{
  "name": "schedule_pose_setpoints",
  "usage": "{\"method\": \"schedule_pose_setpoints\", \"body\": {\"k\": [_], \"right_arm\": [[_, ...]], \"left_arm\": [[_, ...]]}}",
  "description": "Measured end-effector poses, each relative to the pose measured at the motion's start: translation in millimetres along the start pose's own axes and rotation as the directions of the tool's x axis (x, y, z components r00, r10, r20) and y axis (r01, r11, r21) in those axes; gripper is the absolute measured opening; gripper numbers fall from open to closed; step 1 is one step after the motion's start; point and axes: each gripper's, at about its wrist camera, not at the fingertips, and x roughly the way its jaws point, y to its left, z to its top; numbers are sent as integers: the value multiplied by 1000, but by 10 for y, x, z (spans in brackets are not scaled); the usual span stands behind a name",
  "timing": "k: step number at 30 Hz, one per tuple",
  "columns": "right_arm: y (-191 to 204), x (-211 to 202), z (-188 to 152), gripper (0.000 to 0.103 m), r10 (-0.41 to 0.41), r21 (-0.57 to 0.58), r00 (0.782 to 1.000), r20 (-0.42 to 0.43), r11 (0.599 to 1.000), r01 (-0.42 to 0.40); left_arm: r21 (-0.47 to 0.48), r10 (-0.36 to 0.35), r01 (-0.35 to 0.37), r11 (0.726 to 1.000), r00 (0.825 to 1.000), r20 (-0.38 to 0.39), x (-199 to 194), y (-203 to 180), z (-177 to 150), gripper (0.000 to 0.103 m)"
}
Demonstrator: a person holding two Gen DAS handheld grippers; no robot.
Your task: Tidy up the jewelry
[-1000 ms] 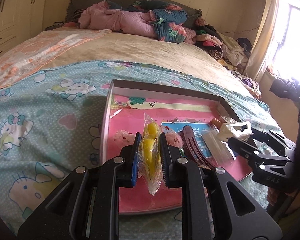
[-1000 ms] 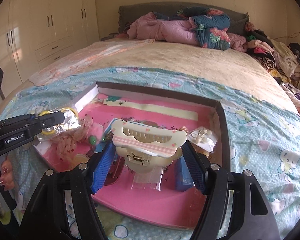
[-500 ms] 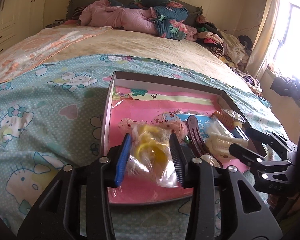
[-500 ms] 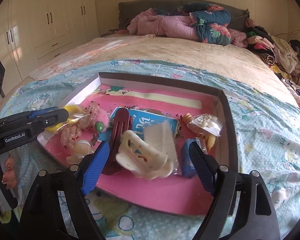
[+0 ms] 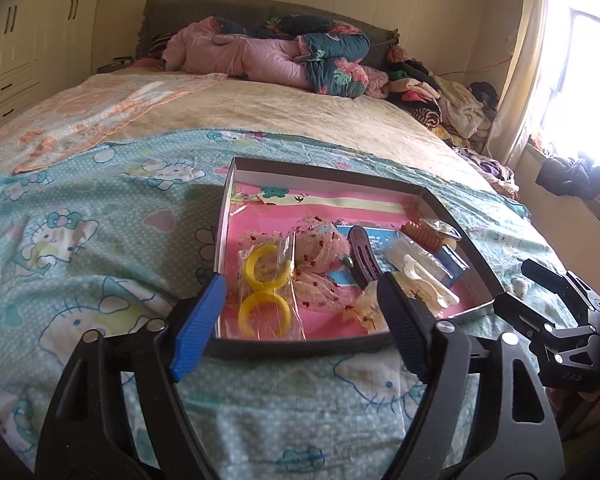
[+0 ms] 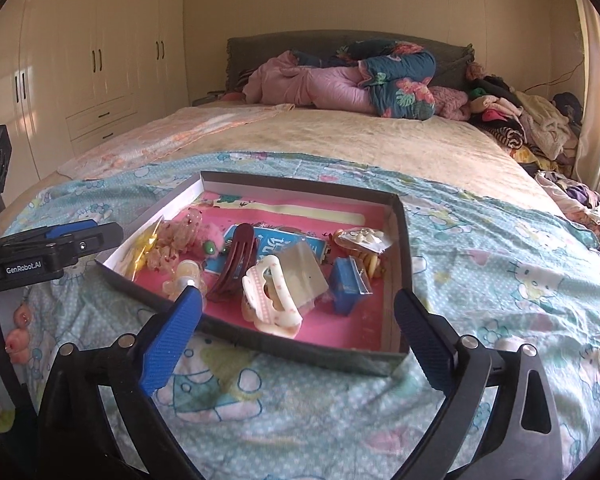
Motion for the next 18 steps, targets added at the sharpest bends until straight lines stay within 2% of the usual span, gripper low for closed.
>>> {"method": "schedule_pose_setpoints", "body": {"k": [9, 18], "right_arm": [[80, -273, -154, 96, -24, -25, 999, 24, 999, 24], [138, -551, -271, 97, -40, -9, 997, 62, 999, 41]], "left_arm": [[20, 10, -10, 1000, 1000, 20, -283, -73, -187, 91], [47, 7, -10, 999, 998, 68, -582, -178, -335, 91]]}}
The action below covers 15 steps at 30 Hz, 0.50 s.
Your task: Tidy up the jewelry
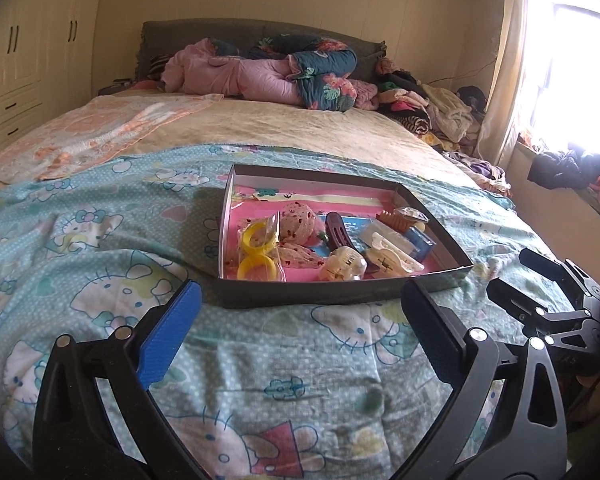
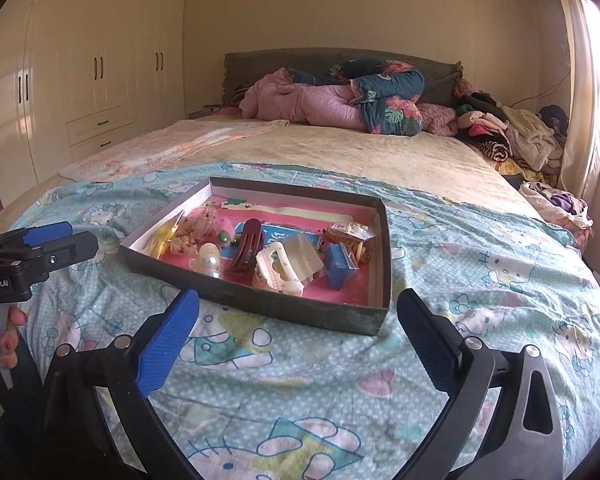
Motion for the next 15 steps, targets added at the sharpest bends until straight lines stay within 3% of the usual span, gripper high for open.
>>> {"method": "schedule_pose_setpoints", "body": {"k": [15], "right_arm": [[89, -364, -177, 97, -26, 20, 995, 96, 999, 24]], "left_arm": [[20, 61, -63, 998, 992, 113, -411, -109, -192, 92]]}}
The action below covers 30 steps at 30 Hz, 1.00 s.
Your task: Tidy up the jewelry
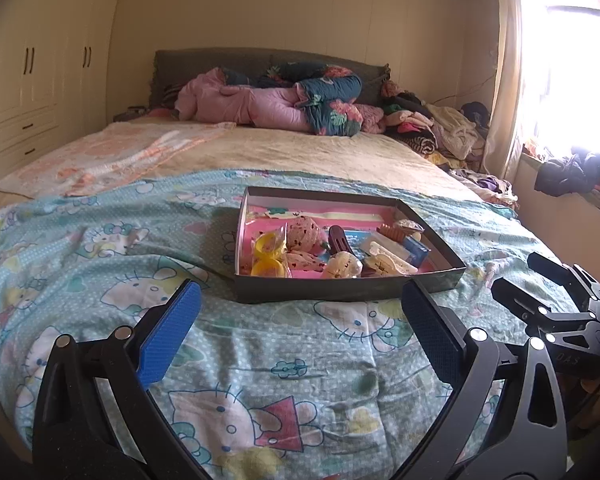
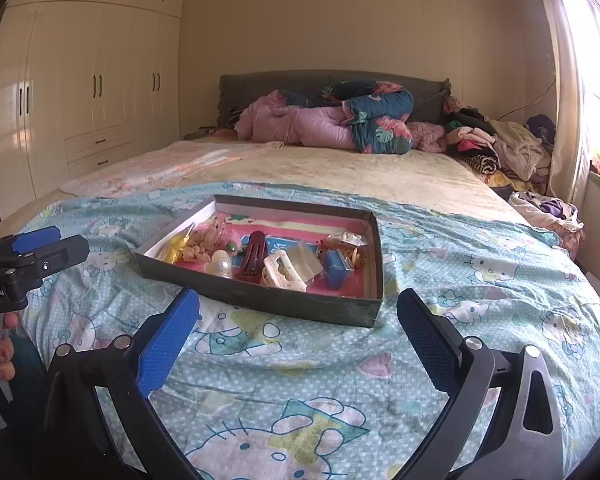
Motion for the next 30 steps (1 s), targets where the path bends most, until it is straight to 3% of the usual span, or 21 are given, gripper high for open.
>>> {"method": "schedule_pose_setpoints", "body": {"k": [9, 16, 30], "right_arm": [[-6, -165, -126, 97, -17, 32, 998, 65, 999, 15], [115, -367, -292, 97, -78, 10, 984, 162, 997, 77], [114, -507, -442, 97, -95, 88, 975, 199, 993, 79]], "left_arm": [[13, -5, 5, 1000, 999, 49, -122, -57, -53, 92], [30, 3, -6, 1000, 997, 77, -209, -86, -161, 92], [29, 34, -37, 999, 994, 103, -299, -81, -393, 92]]}}
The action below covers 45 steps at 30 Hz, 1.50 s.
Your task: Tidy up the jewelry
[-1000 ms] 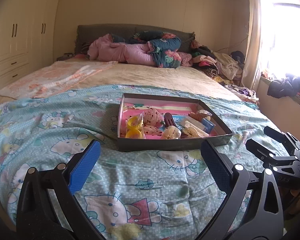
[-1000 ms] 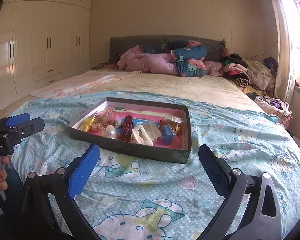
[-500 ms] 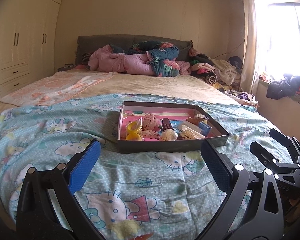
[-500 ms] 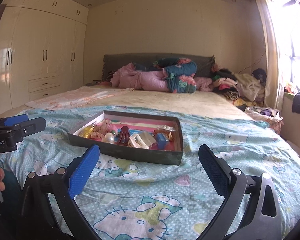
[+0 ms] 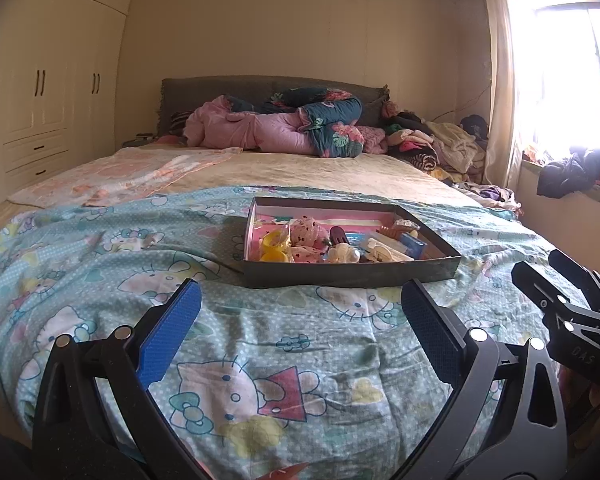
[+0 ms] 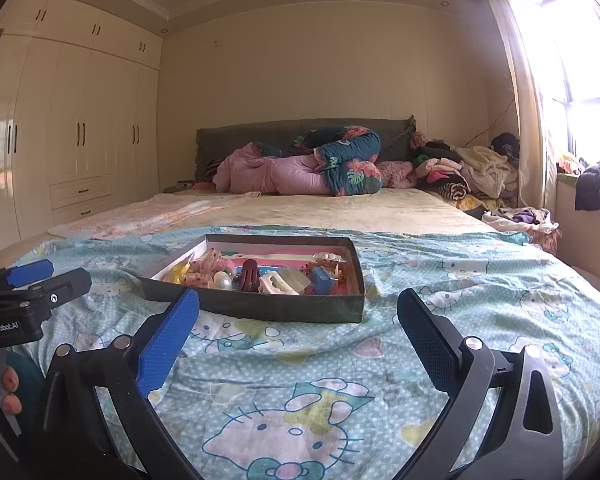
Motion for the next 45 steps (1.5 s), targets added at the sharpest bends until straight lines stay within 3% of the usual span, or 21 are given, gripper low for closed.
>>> {"method": "schedule_pose_setpoints", "body": {"k": [45], "right_arm": [[68, -5, -16, 97, 28, -17, 999, -31, 999, -29]], "left_arm": [[-5, 7, -7, 1000, 1000, -9, 35, 22, -6, 92]]}}
